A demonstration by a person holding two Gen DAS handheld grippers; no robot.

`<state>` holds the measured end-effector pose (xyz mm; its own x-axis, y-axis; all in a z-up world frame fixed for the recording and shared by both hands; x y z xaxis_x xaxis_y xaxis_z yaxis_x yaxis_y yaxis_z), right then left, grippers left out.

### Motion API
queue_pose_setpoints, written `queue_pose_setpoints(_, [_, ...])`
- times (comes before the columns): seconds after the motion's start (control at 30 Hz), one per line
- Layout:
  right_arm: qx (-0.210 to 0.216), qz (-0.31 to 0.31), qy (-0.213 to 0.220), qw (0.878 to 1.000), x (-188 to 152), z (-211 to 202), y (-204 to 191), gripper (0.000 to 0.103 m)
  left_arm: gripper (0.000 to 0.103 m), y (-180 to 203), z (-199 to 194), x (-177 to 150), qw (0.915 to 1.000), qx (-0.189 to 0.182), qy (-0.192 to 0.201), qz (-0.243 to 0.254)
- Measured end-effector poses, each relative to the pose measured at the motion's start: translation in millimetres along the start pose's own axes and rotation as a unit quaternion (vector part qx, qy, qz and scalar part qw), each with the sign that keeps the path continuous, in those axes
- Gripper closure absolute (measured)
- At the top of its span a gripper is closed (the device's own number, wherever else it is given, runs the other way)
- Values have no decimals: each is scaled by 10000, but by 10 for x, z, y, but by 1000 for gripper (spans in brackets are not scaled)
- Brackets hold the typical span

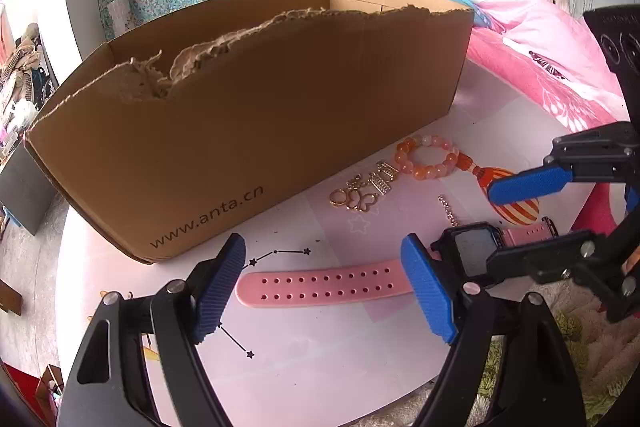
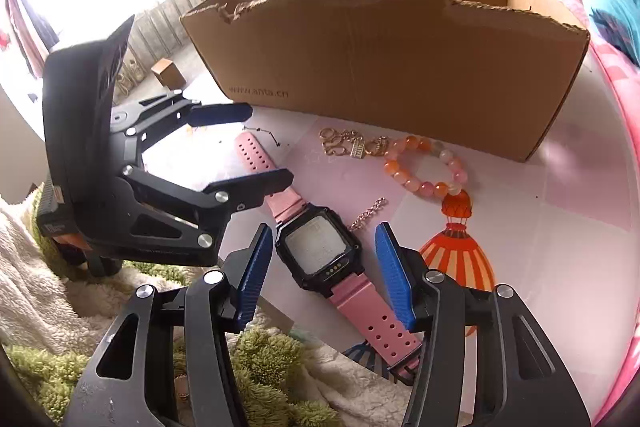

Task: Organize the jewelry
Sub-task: 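Move the right gripper over the pink-strap black smartwatch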

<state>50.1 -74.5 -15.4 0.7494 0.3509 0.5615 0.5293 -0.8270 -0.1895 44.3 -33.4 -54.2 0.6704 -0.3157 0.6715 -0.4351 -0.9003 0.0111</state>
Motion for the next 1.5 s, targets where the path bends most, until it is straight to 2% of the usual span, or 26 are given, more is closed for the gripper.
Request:
queue_pose_setpoints(0.07, [4,168,5,9999,94,0,127,55,25,8,21,-29,10000,35,-33,39])
queue_pose_setpoints(0.1, [-26,193,-30,9998,135,26,181,63,25,10,32,-46,10000,50,-48,48])
queue_pose_setpoints(0.2, [-61,110,-205,9997,204,108,205,79,25,14,43,-60,10000,54,-44,32])
queue_pose_setpoints(0.33, [-107,-215,-529,9983,209,259,180,91,25,10,56,-66,10000,40,-35,27])
queue_pose_setpoints(0.63, [-375,-1405,-801,9861,81,449,2,94,25,1,47,-86,10000,27,-30,-2])
queue_pose_setpoints(0.73, [-688,-1583,-785,9819,76,479,5,94,25,0,43,-83,10000,28,-32,-11])
queue_pose_setpoints(0.93, [-1134,-1296,-712,9825,67,465,253,95,25,-14,45,-89,10000,-8,-33,-63])
queue_pose_setpoints(1.07, [-1136,-939,-588,9873,74,352,363,96,25,-21,38,-87,10000,-12,-35,-44])
queue_pose_setpoints(1.17, [-836,-675,-265,9939,56,126,348,94,25,-20,36,-84,10000,-3,-34,-23])
queue_pose_setpoints(1.23, [-680,-602,-111,9958,45,-1,298,85,25,-21,36,-84,10000,-6,-33,-23])
queue_pose_setpoints(1.3, [-464,-579,-11,9972,-2,-11,179,69,25,-20,31,-83,10000,1,-23,-11])
queue_pose_setpoints(1.33, [-332,-582,7,9978,-27,54,81,67,25,-19,25,-78,10000,28,-10,6])
queue_pose_setpoints(1.4, [-158,-665,8,9977,-101,79,-41,53,25,-18,8,-68,9999,100,22,53])
queue_pose_setpoints(1.5, [-231,-964,-60,9951,-237,129,-166,42,25,-55,-43,-46,9998,152,93,19])
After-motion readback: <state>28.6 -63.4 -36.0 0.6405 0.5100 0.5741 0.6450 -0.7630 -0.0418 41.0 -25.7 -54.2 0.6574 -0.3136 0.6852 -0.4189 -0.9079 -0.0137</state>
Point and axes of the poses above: each gripper's, at about its wrist camera, not at the fingertips, and z roughly the way its jaws point, y to its right, x to its top, the point moved 6 cm from there along z, roughly the way its jaws point, and after that the axes turned 4 degrees about -x, right-handed, at the moved point
